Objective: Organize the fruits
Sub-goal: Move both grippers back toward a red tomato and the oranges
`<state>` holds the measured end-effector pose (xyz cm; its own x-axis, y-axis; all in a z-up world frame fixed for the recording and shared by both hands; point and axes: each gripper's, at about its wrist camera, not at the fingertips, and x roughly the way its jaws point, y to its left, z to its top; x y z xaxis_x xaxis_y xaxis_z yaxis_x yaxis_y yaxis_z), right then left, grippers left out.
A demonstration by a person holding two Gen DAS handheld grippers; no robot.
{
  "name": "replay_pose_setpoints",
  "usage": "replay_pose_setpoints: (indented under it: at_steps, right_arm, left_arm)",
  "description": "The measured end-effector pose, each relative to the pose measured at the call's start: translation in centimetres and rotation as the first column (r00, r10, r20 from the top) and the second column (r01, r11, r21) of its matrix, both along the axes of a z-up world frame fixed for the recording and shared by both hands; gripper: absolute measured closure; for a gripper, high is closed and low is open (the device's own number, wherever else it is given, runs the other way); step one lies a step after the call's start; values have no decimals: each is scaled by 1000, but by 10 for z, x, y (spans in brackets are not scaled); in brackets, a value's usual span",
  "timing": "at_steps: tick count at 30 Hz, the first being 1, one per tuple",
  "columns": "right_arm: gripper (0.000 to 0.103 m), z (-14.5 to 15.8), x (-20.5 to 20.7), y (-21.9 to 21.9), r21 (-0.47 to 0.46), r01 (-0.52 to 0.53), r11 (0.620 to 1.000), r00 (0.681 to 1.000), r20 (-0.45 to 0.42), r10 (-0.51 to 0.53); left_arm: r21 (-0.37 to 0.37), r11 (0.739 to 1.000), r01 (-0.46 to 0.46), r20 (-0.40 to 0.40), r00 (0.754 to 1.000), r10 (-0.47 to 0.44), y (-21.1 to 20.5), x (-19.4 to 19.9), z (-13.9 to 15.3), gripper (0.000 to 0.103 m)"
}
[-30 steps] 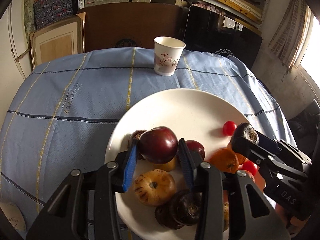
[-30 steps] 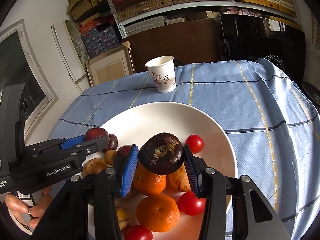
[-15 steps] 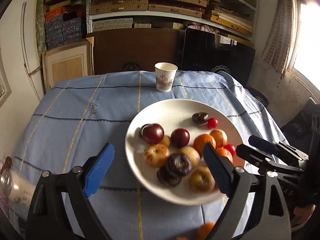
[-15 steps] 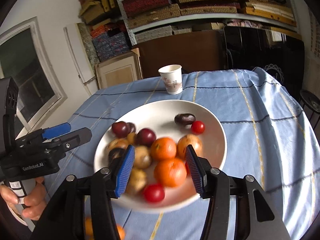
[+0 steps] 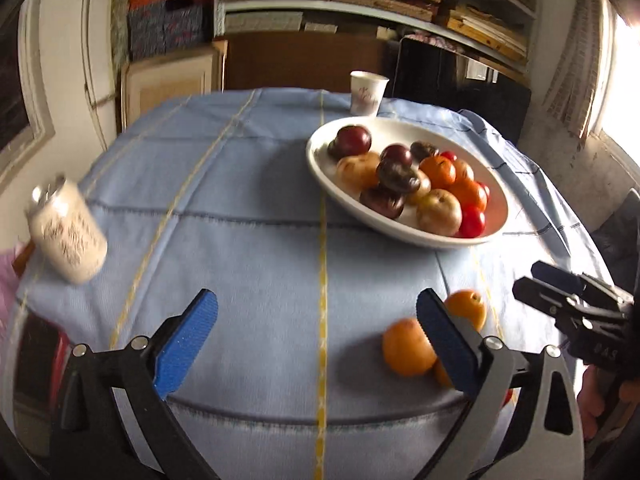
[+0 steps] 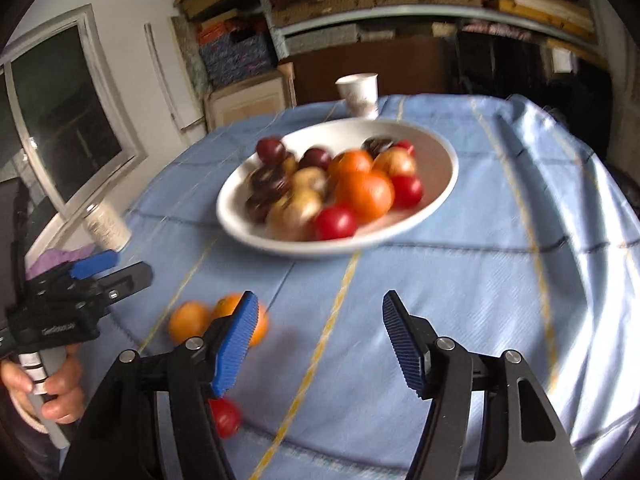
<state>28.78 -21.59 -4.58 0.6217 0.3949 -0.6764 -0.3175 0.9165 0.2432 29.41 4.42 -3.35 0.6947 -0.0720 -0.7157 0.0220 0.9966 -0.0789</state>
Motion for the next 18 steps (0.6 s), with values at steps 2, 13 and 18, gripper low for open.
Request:
replay_pose_setpoints:
  at_steps: [2,13,18]
  right_arm:
    - [38,1,-8,4,-1,-22,1000,1000,5,22]
    - [38,-1,-34,24,-25,-132,991,991,-27,132]
    - [38,-6,-40,31,-38,-165,986,985,-61,162]
  left_arm:
    - [5,1000,-20,19,1000,20,4,-5,2,5]
    - [-20,999,-48,10,999,48,17,-8,5,5]
    - [11,998,-69,23,997,68,17,-8,6,5]
